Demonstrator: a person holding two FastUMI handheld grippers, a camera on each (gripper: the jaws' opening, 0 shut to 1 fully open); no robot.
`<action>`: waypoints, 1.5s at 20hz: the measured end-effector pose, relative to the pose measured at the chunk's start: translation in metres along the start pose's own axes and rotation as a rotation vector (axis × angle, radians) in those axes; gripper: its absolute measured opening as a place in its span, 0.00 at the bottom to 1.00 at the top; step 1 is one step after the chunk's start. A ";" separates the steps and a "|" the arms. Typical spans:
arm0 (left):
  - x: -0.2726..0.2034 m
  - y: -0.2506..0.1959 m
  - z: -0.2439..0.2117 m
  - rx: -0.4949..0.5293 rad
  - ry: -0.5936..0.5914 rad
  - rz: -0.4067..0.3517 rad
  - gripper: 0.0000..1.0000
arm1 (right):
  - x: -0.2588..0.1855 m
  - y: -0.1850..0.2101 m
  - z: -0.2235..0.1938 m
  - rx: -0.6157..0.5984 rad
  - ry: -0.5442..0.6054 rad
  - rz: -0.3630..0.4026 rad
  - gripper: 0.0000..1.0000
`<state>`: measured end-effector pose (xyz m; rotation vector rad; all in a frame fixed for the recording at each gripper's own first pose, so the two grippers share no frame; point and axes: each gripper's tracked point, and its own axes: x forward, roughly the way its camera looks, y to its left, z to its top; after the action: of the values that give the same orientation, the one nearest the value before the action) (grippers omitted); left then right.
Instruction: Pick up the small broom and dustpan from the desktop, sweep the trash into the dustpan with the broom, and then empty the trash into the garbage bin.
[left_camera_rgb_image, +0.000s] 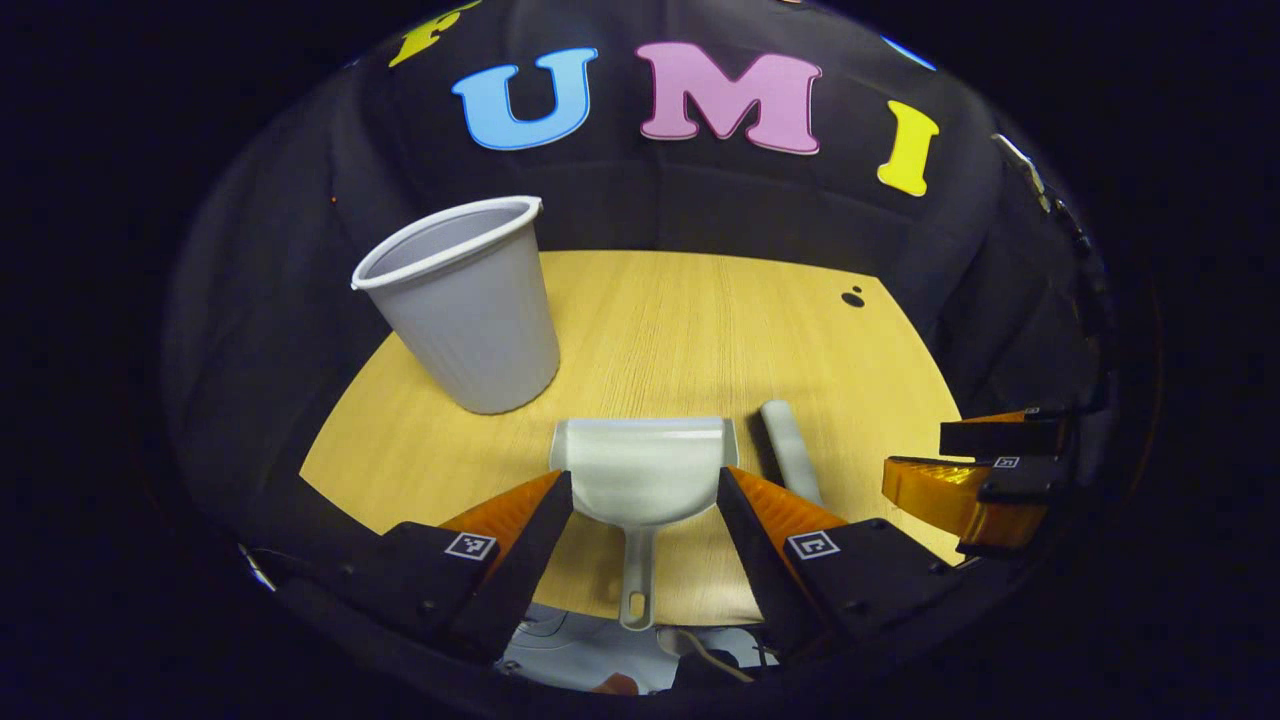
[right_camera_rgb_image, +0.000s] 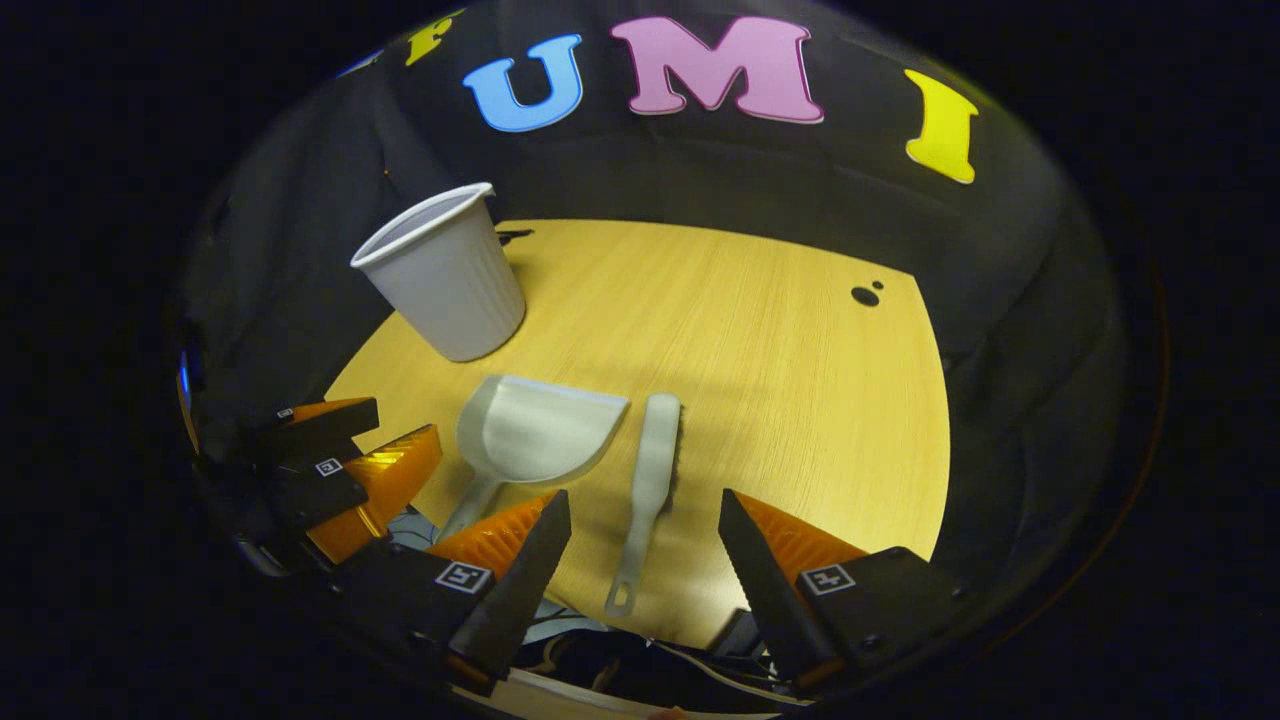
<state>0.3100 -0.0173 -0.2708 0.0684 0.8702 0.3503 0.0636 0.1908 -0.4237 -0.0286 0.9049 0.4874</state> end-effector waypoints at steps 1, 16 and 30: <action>-0.006 -0.001 0.006 -0.001 -0.040 0.003 0.88 | -0.005 0.000 0.011 -0.006 -0.038 0.003 0.96; -0.043 0.006 0.055 0.025 -0.685 0.097 0.87 | -0.142 0.016 0.182 -0.109 -0.714 -0.049 0.95; -0.092 0.014 0.054 -0.082 -0.926 0.020 0.85 | -0.221 0.031 0.210 -0.141 -0.969 -0.067 0.95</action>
<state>0.2923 -0.0296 -0.1652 0.1484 -0.0606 0.3247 0.0934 0.1786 -0.1194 0.0474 -0.0799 0.4302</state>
